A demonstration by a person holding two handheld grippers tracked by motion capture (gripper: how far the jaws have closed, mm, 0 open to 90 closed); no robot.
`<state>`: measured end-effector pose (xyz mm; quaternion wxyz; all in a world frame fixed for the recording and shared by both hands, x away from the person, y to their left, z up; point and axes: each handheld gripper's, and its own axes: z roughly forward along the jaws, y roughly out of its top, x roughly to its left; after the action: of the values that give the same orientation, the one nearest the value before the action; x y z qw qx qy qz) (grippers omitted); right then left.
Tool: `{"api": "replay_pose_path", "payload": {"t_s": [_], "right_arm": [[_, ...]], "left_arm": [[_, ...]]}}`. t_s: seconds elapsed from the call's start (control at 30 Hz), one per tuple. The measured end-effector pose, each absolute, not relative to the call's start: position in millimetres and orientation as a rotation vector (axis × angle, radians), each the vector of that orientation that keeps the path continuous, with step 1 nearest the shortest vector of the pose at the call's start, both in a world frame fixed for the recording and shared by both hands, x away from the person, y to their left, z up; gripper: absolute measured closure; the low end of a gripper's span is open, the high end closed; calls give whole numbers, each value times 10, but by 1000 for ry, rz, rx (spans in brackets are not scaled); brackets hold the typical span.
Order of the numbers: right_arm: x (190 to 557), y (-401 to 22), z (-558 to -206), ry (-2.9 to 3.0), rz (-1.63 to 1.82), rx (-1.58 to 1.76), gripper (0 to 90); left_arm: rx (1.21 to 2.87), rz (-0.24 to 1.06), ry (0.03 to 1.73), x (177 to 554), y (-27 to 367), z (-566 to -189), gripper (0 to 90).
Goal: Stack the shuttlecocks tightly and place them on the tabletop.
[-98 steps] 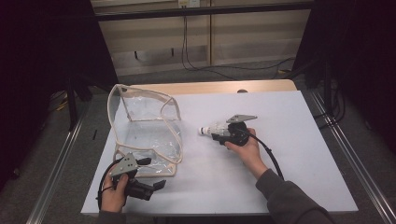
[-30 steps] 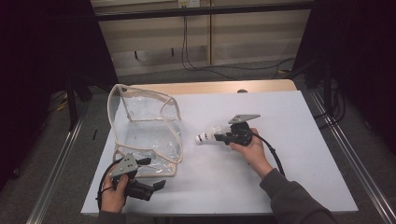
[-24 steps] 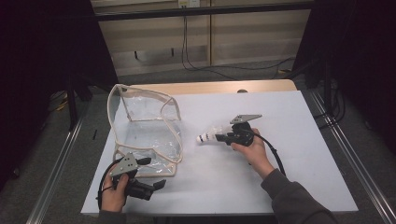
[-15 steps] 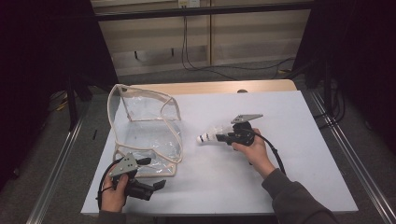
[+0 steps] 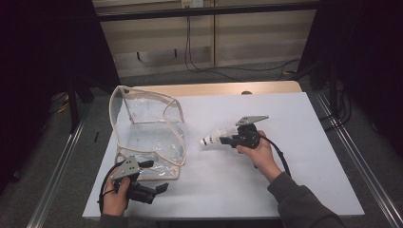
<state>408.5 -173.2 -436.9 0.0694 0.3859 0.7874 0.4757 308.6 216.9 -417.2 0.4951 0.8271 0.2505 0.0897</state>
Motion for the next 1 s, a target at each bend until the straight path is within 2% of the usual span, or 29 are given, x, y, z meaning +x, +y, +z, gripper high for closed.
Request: {"api": "replay_pose_path", "payload": {"t_s": [1.0], "right_arm": [[4066, -1728, -4027, 2409, 1420, 1093, 879]], "left_arm": [[1999, 216, 600, 3079, 2187, -4173, 32]]}}
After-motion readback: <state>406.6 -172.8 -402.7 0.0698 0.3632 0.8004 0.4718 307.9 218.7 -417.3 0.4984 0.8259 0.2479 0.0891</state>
